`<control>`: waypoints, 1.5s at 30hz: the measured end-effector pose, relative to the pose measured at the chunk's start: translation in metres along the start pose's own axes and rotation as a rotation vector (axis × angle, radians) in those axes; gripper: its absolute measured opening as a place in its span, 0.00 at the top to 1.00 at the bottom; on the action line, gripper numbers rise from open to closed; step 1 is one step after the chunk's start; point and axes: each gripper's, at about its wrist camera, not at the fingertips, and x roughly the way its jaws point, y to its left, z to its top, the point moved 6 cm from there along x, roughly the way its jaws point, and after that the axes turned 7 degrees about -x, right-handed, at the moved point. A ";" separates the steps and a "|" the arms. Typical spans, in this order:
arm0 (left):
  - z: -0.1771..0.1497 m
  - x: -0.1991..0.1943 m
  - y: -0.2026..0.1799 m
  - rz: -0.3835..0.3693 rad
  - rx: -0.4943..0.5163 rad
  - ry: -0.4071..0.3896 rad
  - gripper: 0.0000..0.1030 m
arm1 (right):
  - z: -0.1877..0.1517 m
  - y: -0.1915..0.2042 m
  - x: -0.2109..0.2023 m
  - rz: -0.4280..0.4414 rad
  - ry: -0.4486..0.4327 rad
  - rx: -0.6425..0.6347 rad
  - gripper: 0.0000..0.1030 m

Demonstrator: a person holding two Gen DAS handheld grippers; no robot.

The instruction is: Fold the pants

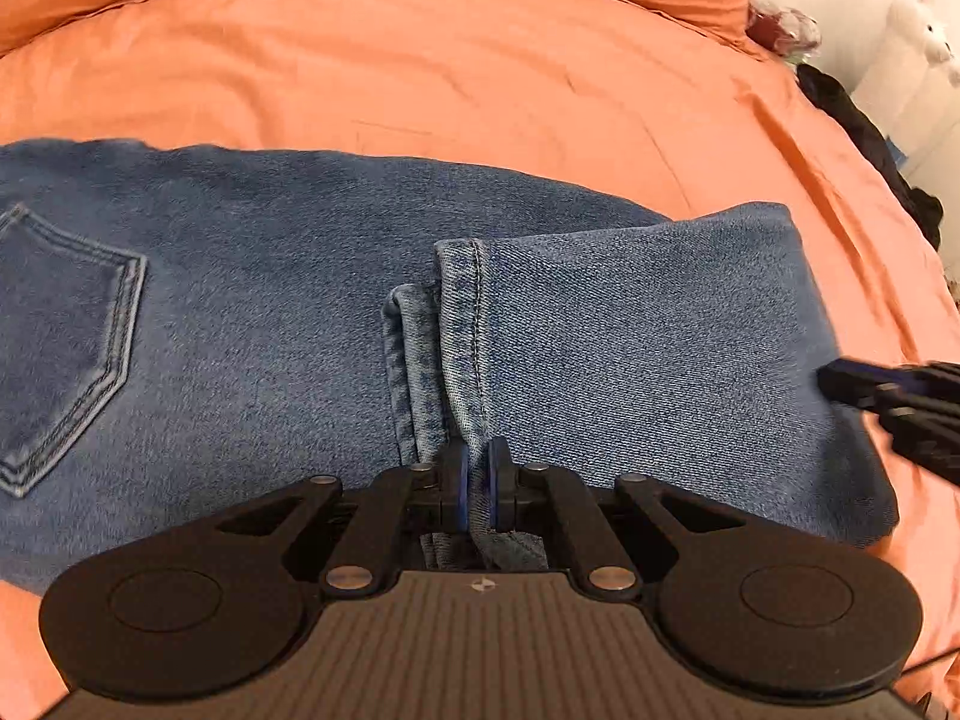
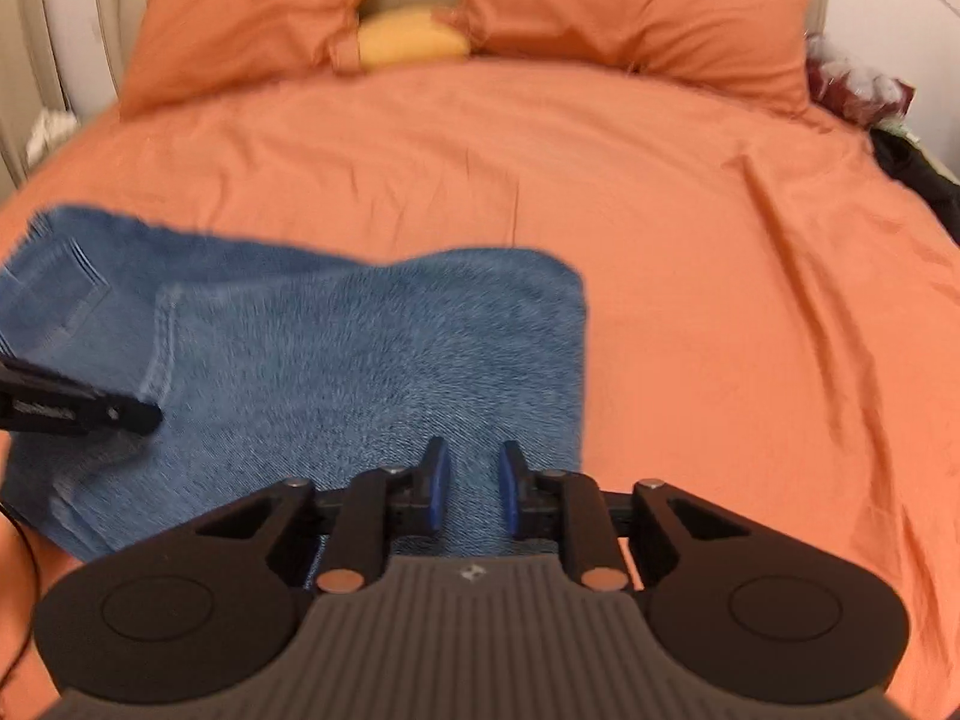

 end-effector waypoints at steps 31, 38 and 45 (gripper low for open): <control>0.063 -0.070 -0.039 -0.057 0.195 -0.328 0.94 | -0.003 -0.013 -0.005 0.040 0.039 0.011 0.86; 0.076 -0.014 -0.021 0.127 0.224 -0.159 0.98 | -0.005 -0.003 0.009 0.112 0.064 0.071 0.87; 0.056 0.032 0.014 0.157 0.223 -0.083 0.97 | 0.020 -0.018 -0.007 0.114 0.024 0.023 0.86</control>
